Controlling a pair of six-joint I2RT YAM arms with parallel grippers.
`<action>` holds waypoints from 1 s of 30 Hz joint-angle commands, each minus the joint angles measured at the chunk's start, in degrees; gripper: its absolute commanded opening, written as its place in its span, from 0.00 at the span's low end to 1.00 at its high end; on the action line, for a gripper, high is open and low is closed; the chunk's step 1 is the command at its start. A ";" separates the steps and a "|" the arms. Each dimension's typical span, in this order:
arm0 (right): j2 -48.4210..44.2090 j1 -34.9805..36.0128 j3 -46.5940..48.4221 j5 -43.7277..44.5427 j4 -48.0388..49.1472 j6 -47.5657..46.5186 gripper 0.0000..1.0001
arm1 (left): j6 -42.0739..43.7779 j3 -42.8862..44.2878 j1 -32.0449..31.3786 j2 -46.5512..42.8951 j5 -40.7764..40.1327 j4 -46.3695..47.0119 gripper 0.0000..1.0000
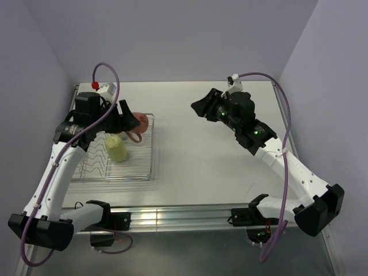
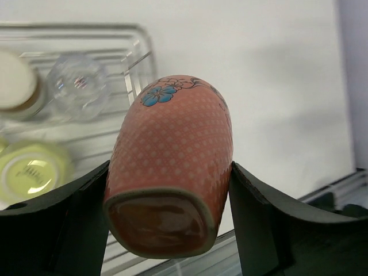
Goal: Load the cups into the dish rack
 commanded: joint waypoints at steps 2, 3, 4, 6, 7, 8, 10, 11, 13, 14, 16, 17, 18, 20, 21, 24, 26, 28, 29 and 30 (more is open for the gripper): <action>-0.28 -0.48 0.25 3.15 -0.61 -2.57 0.55 | 4.28 -0.65 -3.72 -0.75 -12.78 -4.51 0.00; -0.10 -0.39 0.34 3.06 -0.62 -2.57 0.55 | 4.19 -1.09 -4.42 -0.57 -15.84 -4.78 0.00; 0.08 -0.48 0.25 2.97 -0.62 -2.66 0.55 | 4.36 -1.27 -5.47 -0.40 -16.91 -5.13 0.00; 0.34 -0.48 0.25 2.88 -0.79 -2.75 0.55 | 4.72 -1.80 -6.18 -0.22 -17.36 -5.66 0.00; 0.43 -0.48 0.16 2.97 -0.79 -2.92 0.55 | 4.98 -1.97 -6.62 -0.13 -19.36 -5.75 0.00; 0.60 -0.39 0.25 3.06 -0.79 -3.01 0.55 | 5.24 -2.15 -6.80 0.21 -19.91 -5.84 0.00; 0.78 -0.48 0.25 3.06 -0.88 -3.01 0.55 | 5.68 -2.76 -7.67 0.65 -20.96 -5.84 0.00; 0.96 -0.48 0.25 2.97 -0.88 -3.10 0.55 | 5.77 -2.85 -8.20 1.09 -21.23 -5.66 0.00; 1.31 -0.48 0.43 2.71 -0.79 -3.19 0.55 | 5.86 -3.21 -9.60 1.53 -21.14 -5.05 0.00; 1.57 -0.48 0.43 2.62 -0.79 -3.10 0.55 | 5.77 -3.21 -9.79 1.88 -22.01 -5.05 0.00; 1.84 -0.48 0.43 2.53 -0.79 -3.27 0.55 | 5.86 -3.21 -10.57 3.03 -23.07 -5.05 0.00; 1.84 -0.48 0.43 2.44 -0.70 -3.19 0.55 | 5.86 -3.21 -10.84 3.47 -24.03 -5.05 0.00; 1.92 -0.48 0.25 2.44 -0.70 -3.27 0.55 | 5.77 -3.21 -11.19 4.34 -24.22 -5.05 0.00; 2.19 -0.48 0.16 2.70 -0.70 -3.45 0.54 | 5.42 -3.21 -12.42 5.40 -25.70 -4.61 0.00; 2.19 -0.56 0.08 2.71 -0.70 -3.45 0.54 | 5.07 -3.03 -13.21 6.01 -26.58 -4.69 0.00; 2.10 -0.57 -0.10 2.62 -0.62 -3.54 0.55 | 4.72 -2.59 -13.83 8.04 -29.83 -5.31 0.00; 2.19 -0.56 -0.28 2.71 -0.53 -3.71 0.54 | 4.89 -2.76 -14.09 9.18 -30.02 -5.05 0.00; 2.27 -0.57 -0.63 2.88 -0.35 -3.80 0.54 | 5.16 -3.03 -14.44 9.88 -29.76 -4.61 0.00; 2.28 -0.57 -0.63 2.97 -0.35 -3.80 0.54 | 5.16 -3.20 -14.53 10.76 -29.76 -4.35 0.00; 2.19 -0.65 -0.72 2.97 -0.44 -3.80 0.54 | 4.98 -3.29 -14.88 11.11 -30.02 -4.17 0.00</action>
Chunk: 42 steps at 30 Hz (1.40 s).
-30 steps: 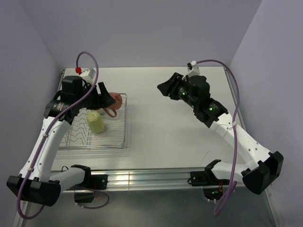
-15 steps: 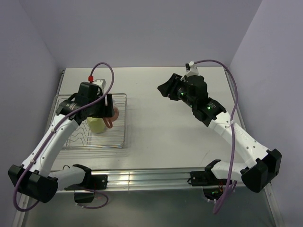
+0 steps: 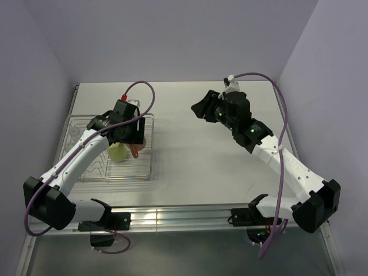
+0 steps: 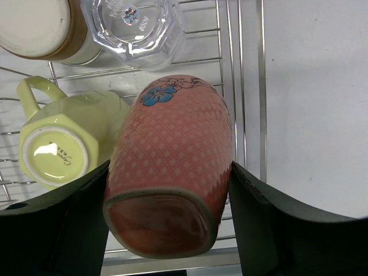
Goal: Load the cups into the dish rack
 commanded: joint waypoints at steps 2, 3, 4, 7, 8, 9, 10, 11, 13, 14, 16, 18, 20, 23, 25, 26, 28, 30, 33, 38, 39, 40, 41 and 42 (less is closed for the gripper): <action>0.22 -0.61 -0.78 1.13 1.27 -1.01 0.54 | 0.00 -0.04 -1.18 1.33 -2.68 4.22 0.00; 0.22 -0.70 -0.87 1.13 1.27 -1.00 0.54 | -0.18 -0.13 -1.44 1.77 -3.37 4.40 0.00; 0.22 -0.61 -0.87 1.13 1.27 -1.18 0.54 | -0.27 -0.30 -1.62 2.12 -3.90 4.49 0.00; 0.05 -0.96 -1.22 1.31 1.35 -1.44 0.54 | -0.53 -0.74 -2.15 4.14 -4.44 5.10 0.00; 0.05 -0.96 -1.40 1.40 1.27 -1.44 0.54 | -0.62 -0.83 -2.41 4.40 -4.35 5.37 0.00; -0.13 -1.14 -1.40 1.40 1.27 -1.44 0.54 | -0.62 -0.74 -2.50 4.84 -4.44 5.46 0.00; -0.22 -1.22 -1.48 1.31 1.35 -1.44 0.54 | -0.70 -0.74 -2.59 5.63 -4.87 5.54 0.00; -0.22 -1.40 -1.57 1.31 1.27 -1.53 0.54 | -0.71 -0.66 -2.68 6.07 -5.14 5.55 0.00; -0.48 -1.58 -1.84 1.31 1.27 -1.53 0.54 | -0.71 -0.83 -3.03 7.04 -5.66 5.81 0.00; -0.57 -1.66 -2.01 1.31 1.35 -1.62 0.54 | -0.71 -0.92 -3.03 7.48 -5.93 5.90 0.00; -0.66 -1.93 -2.19 1.22 1.35 -1.62 0.54 | -0.88 -1.18 -3.20 8.27 -6.28 6.16 0.00; -0.83 -2.10 -2.45 1.13 1.44 -1.62 0.54 | -0.88 -1.80 -3.20 8.71 -6.63 6.60 0.00; -0.92 -2.19 -2.54 1.05 1.53 -1.62 0.54 | -0.97 -2.67 -3.20 9.15 -6.28 7.56 0.00; -1.18 -2.28 -2.80 0.78 1.62 -1.62 0.54 | -1.32 -3.64 -3.20 9.94 -6.37 8.18 0.00; -1.36 -2.46 -2.80 0.87 1.70 -1.62 0.54 | -1.41 -4.08 -3.20 10.55 -6.46 8.36 0.00; -1.36 -2.46 -2.98 0.87 1.79 -1.71 0.54 | -1.41 -4.17 -3.20 10.65 -6.54 8.44 0.00; -1.36 -2.54 -2.98 0.70 1.79 -1.62 0.54 | -1.41 -4.35 -3.29 10.73 -6.63 8.71 0.00; -1.45 -2.54 -3.07 0.69 1.71 -1.62 0.54 | -1.41 -4.35 -3.29 10.73 -6.55 8.80 0.02; -1.45 -2.63 -2.98 0.52 1.88 -1.62 0.54 | -1.41 -4.35 -3.29 10.82 -6.63 8.71 0.09; -1.36 -2.63 -3.07 0.52 1.88 -1.62 0.54 | -1.50 -4.35 -3.29 11.09 -6.81 8.53 0.27; -1.36 -2.63 -3.07 0.52 1.88 -1.53 0.54 | -1.58 -4.35 -3.20 11.00 -6.90 8.53 0.30; -1.36 -2.63 -3.07 0.52 1.97 -1.62 0.54 | -1.50 -4.35 -3.20 11.17 -6.98 8.45 0.33; -1.19 -2.63 -2.98 0.43 1.97 -1.62 0.54 | -1.67 -4.35 -3.29 11.17 -6.99 8.36 0.39; -1.18 -2.63 -2.98 0.43 1.97 -1.45 0.54 | -1.67 -4.35 -3.29 11.26 -6.99 8.36 0.42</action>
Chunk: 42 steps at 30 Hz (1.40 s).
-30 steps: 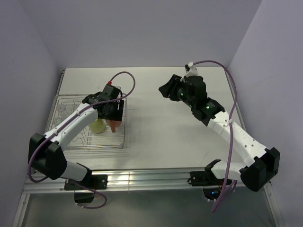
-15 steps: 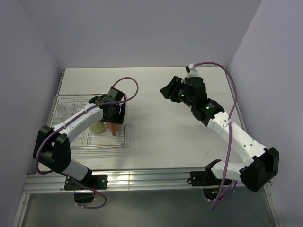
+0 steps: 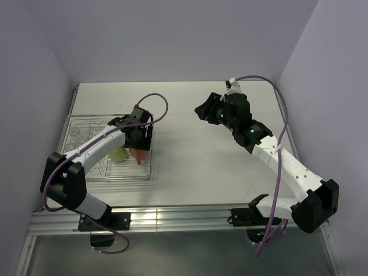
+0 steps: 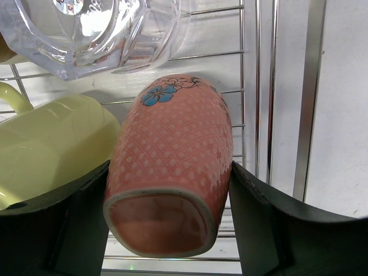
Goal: Load the cups into the dish rack
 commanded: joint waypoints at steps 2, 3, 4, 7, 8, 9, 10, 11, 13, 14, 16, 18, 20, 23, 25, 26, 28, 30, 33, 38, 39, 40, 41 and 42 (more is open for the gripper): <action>-1.12 -0.51 -0.29 0.17 1.97 -0.96 0.54 | -0.47 0.53 -0.38 -0.23 -2.11 1.89 0.49; -1.12 -0.51 -0.20 0.08 1.97 -0.88 0.54 | -0.47 0.44 -0.39 -0.23 -2.20 1.89 0.52; -1.03 -0.51 -0.20 -0.01 1.97 -0.88 0.54 | -0.38 0.35 -0.39 -0.15 -2.20 1.97 0.56; -0.94 -0.51 -0.12 -0.10 1.97 -0.88 0.54 | -0.47 0.18 -0.30 0.03 -2.20 1.97 0.63; -0.86 -0.51 -0.20 -0.10 1.97 -0.88 0.54 | -0.47 0.18 -0.30 0.03 -2.20 1.98 0.65; -0.94 -0.42 -0.12 -0.10 1.97 -0.79 0.54 | -0.38 0.09 -0.30 0.12 -2.20 1.98 0.66; -1.03 -0.51 -0.20 -0.10 1.97 -0.79 0.54 | -0.38 0.00 -0.30 0.20 -2.20 1.98 0.70; -0.94 -0.51 -0.20 -0.01 1.97 -0.79 0.54 | -0.38 0.09 -0.38 0.29 -2.20 1.98 0.70; -0.94 -0.51 -0.20 -0.09 1.97 -0.79 0.54 | -0.38 0.17 -0.47 0.38 -2.29 1.98 0.73; -0.94 -0.51 -0.20 -0.10 1.97 -0.70 0.54 | -0.38 0.18 -0.47 0.38 -2.37 1.98 0.74; -0.85 -0.51 -0.12 -0.10 1.97 -0.70 0.54 | -0.30 0.18 -0.39 0.38 -2.46 1.98 0.75; -0.94 -0.51 -0.20 -0.10 1.97 -0.79 0.54 | -0.38 0.26 -0.39 0.29 -2.46 1.98 0.75; -0.94 -0.51 -0.20 -0.09 1.97 -0.79 0.54 | -0.38 0.26 -0.47 0.12 -2.64 1.89 0.76; -0.86 -0.51 -0.12 -0.18 1.88 -0.79 0.54 | -0.47 0.44 -0.47 -0.06 -2.99 1.62 0.78; -0.94 -0.51 -0.03 -0.18 1.79 -0.79 0.54 | -0.47 0.61 -0.47 -0.15 -2.99 1.54 0.79; -0.94 -0.51 0.06 -0.18 1.88 -0.79 0.54 | -0.38 0.70 -0.47 -0.23 -3.08 1.45 0.79; -0.85 -0.51 0.06 -0.18 1.88 -0.79 0.54 | -0.38 0.88 -0.47 -0.41 -3.08 1.36 0.80; -0.94 -0.51 0.06 -0.36 1.88 -0.61 0.54 | -0.38 1.14 -0.65 -0.76 -3.25 1.27 0.80; -0.85 -0.42 0.15 -0.36 1.88 -0.53 0.54 | -0.30 1.67 -0.74 -1.02 -3.34 1.01 0.89; -0.77 -0.51 0.15 -0.36 1.88 -0.44 0.54 | -0.12 2.37 -0.91 -1.46 -3.69 0.57 0.96; -0.68 -0.51 0.15 -0.36 1.88 -0.52 0.54 | -0.12 2.55 -1.09 -1.38 -3.69 0.48 0.96; -0.68 -0.51 0.06 -0.36 1.97 -0.44 0.54 | -0.21 2.55 -1.09 -1.46 -3.69 0.39 0.96; -0.68 -0.51 0.06 -0.36 1.97 -0.44 0.54 | -0.21 2.81 -1.18 -1.46 -3.78 0.31 0.96; -0.77 -0.51 0.06 -0.36 1.97 -0.44 0.54 | -0.21 2.99 -1.35 -1.64 -3.96 0.04 0.95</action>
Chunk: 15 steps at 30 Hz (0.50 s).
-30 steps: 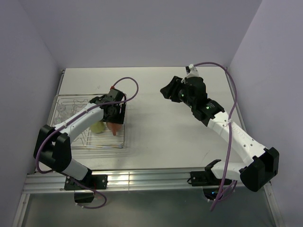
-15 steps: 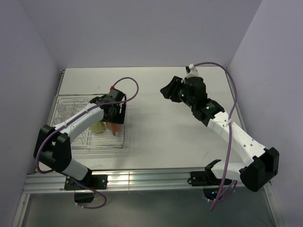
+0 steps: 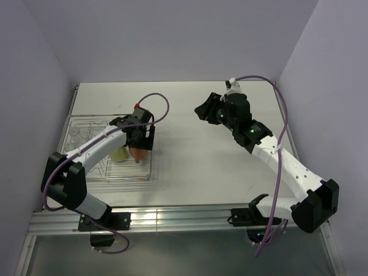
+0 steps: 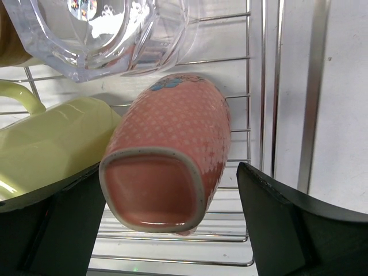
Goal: Load the cups into the dish rack
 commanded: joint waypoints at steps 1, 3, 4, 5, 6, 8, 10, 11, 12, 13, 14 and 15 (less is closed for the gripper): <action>-0.77 -0.51 0.06 -0.01 1.97 -0.57 0.54 | 0.01 2.94 -0.91 -2.19 -1.49 0.09 0.95; -0.85 -0.51 0.06 -0.01 1.97 -0.48 0.54 | 0.01 3.73 -1.09 -2.54 -1.66 -0.18 0.95; -0.94 -0.51 0.06 -0.10 1.97 -0.57 0.54 | -0.16 4.00 -1.35 -2.80 -1.75 -0.61 0.95; -0.94 -0.51 0.06 -0.10 1.97 -0.48 0.54 | -0.16 4.87 -1.44 -3.15 -1.58 -0.88 0.95; -1.12 -0.51 0.15 -0.10 1.88 -0.48 0.54 | -0.16 5.31 -1.62 -3.33 -1.49 -1.14 0.95; -1.12 -0.51 0.06 -0.10 1.97 -0.48 0.54 | -0.34 6.80 -2.06 -3.77 -1.75 -2.19 0.95; -1.21 -0.51 0.15 -0.10 1.88 -0.48 0.54 | -0.51 8.04 -2.49 -4.03 -2.36 -3.25 0.95; -1.21 -0.51 0.15 -0.10 1.79 -0.39 0.54 | -0.69 9.09 -2.76 -4.56 -3.32 -4.39 0.95; -1.38 -0.51 0.15 -0.10 1.79 -0.39 0.54 | -0.69 9.79 -2.85 -4.82 -3.77 -5.01 0.96; -1.47 -0.51 0.23 -0.10 1.79 -0.39 0.54 | -0.95 10.32 -3.20 -5.09 -4.30 -5.62 0.96; -1.56 -0.42 0.32 -0.10 1.71 -0.39 0.54 | -1.13 11.55 -3.29 -5.87 -4.91 -6.67 0.96; -1.64 -0.51 0.50 -0.10 1.36 -0.48 0.54 | -1.39 12.34 -3.46 -6.23 -6.05 -7.20 0.96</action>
